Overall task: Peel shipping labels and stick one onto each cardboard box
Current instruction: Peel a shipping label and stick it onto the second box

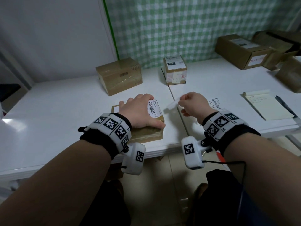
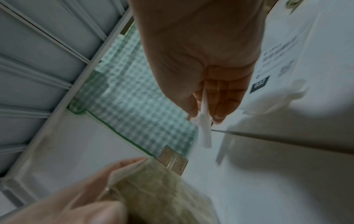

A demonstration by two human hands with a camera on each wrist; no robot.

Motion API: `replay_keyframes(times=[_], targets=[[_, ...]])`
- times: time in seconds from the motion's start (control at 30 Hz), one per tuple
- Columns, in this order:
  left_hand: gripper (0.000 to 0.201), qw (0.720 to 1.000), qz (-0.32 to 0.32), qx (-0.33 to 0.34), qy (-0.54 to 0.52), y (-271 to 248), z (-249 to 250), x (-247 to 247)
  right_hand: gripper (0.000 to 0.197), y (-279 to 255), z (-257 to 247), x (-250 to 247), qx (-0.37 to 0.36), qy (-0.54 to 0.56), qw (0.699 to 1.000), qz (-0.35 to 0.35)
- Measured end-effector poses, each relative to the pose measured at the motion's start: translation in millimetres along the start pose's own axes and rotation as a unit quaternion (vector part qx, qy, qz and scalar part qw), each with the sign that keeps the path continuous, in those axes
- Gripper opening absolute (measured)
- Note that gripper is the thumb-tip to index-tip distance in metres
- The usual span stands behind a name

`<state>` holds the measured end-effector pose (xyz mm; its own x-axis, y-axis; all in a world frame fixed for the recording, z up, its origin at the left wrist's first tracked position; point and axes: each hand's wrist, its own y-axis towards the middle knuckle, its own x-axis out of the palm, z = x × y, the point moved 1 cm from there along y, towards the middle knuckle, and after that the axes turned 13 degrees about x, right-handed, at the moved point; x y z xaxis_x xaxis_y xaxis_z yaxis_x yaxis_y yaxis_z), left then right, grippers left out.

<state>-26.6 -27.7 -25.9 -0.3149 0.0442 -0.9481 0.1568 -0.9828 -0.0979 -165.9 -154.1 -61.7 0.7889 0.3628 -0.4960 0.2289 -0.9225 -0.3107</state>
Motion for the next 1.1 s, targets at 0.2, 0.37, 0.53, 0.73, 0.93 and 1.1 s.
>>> replay_keyframes(times=[0.2, 0.37, 0.53, 0.73, 0.93, 1.1], targets=[[0.106, 1.000, 0.015, -0.025, -0.003, 2, 5, 2, 0.051, 4, 13, -10, 0.039, -0.041, 0.998, 0.004], [0.112, 0.999, 0.037, -0.029, -0.021, 0, 6, -3, 0.051, -1, 0, -7, -0.004, -0.098, 0.993, 0.058], [0.125, 0.999, 0.005, -0.009, -0.052, -16, -26, -26, 0.041, -23, -33, 2, -0.108, -0.077, 0.986, 0.102], [0.124, 0.994, -0.054, -0.019, -0.093, -42, -68, -24, 0.046, -49, -68, 42, -0.221, -0.124, 0.962, 0.098], [0.112, 0.995, -0.006, -0.013, -0.100, -45, -77, -14, 0.046, -68, -71, 91, -0.255, -0.299, 0.911, 0.125], [0.114, 0.994, 0.003, -0.004, -0.108, -45, -80, -9, 0.050, -63, -63, 113, -0.261, -0.347, 0.895, 0.103]])
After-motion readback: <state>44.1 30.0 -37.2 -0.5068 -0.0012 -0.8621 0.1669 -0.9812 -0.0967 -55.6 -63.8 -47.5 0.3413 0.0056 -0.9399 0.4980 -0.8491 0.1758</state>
